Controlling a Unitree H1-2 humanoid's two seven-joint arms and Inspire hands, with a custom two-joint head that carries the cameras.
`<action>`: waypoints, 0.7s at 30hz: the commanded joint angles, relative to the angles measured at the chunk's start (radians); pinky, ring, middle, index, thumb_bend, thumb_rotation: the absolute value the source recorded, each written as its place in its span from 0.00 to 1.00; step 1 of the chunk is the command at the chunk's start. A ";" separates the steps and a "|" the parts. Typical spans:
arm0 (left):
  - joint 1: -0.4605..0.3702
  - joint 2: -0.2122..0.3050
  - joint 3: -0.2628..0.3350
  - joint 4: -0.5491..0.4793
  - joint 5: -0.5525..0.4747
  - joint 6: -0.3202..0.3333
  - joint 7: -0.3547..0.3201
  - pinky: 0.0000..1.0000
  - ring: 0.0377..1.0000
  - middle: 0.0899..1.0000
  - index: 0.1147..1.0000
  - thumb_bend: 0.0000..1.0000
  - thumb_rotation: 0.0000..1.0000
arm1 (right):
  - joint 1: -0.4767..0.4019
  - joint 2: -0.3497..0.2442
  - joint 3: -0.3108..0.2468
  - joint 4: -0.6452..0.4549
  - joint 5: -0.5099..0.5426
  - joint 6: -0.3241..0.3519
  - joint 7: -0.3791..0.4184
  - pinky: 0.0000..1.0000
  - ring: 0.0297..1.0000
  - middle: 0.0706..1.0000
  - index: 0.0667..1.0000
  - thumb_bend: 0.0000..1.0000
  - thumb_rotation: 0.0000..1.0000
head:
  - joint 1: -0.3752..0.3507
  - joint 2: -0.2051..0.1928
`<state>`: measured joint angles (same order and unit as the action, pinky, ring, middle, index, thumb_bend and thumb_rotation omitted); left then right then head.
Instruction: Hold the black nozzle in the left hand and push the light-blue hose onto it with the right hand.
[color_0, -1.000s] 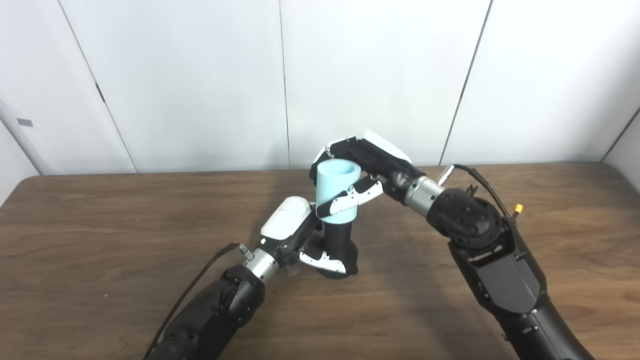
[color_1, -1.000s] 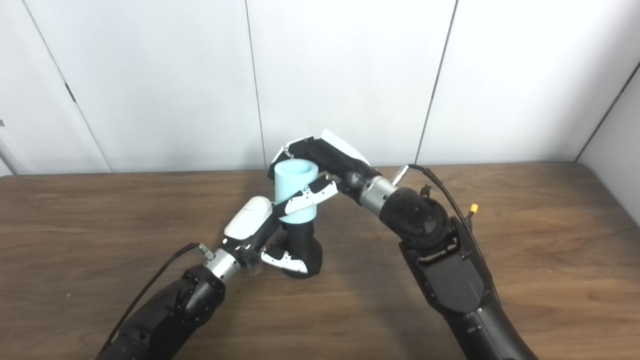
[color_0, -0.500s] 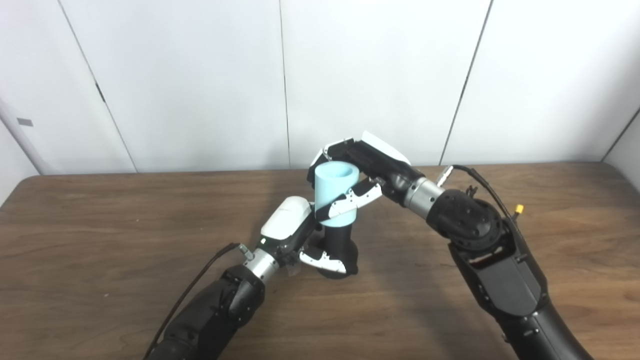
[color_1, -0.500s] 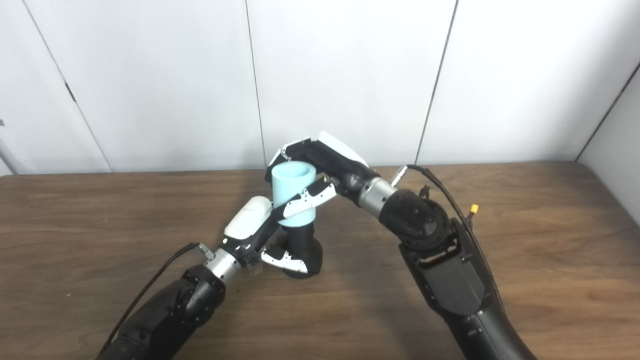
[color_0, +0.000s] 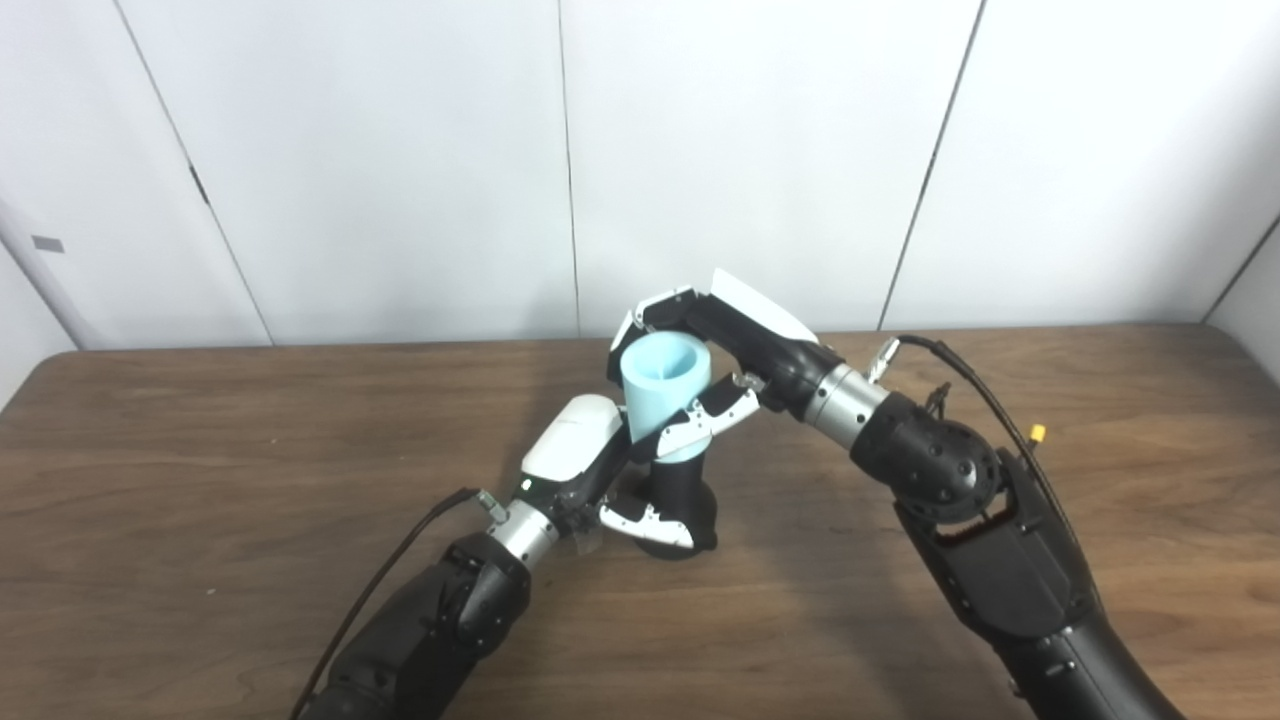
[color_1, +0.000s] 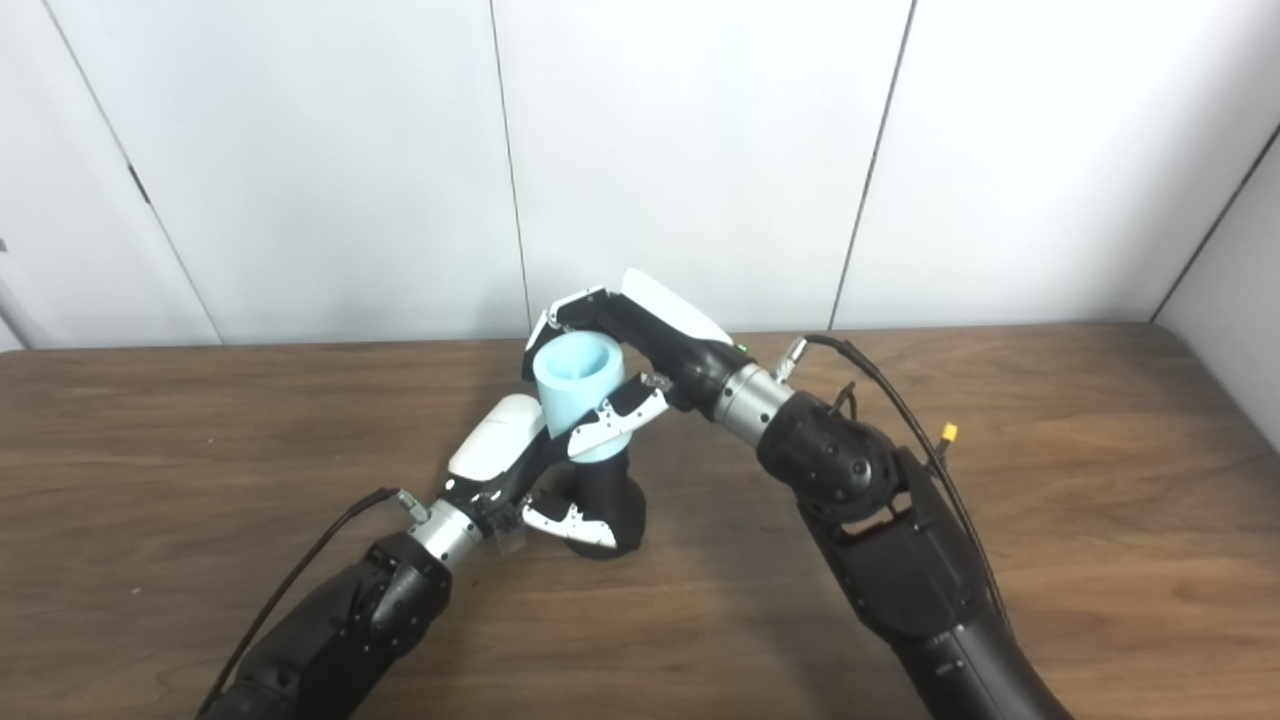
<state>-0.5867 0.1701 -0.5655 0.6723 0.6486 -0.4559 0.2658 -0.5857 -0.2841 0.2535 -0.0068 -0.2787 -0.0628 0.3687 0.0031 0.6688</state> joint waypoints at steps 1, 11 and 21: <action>0.235 -0.006 -0.065 0.094 0.046 0.083 -0.078 0.44 0.51 0.40 0.43 0.53 0.00 | -0.040 -0.023 -0.026 -0.009 -0.023 -0.113 -0.056 0.37 0.42 0.46 0.45 0.50 0.00 | 0.001 0.002; 0.246 0.002 -0.068 0.075 0.046 0.084 -0.080 0.42 0.50 0.40 0.43 0.53 0.00 | -0.047 -0.010 -0.048 -0.004 -0.034 -0.130 -0.073 0.37 0.42 0.46 0.45 0.50 0.00 | 0.000 0.014; 0.252 0.008 -0.064 0.066 0.041 0.085 -0.085 0.44 0.50 0.40 0.43 0.53 0.00 | -0.058 0.026 -0.075 0.000 -0.036 -0.092 -0.103 0.36 0.42 0.45 0.45 0.50 0.00 | -0.005 0.024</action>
<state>-0.5620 0.1728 -0.5627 0.6236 0.6468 -0.4227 0.2551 -0.5818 -0.2688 0.2253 0.0215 -0.3091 -0.1457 0.3387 -0.0015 0.6918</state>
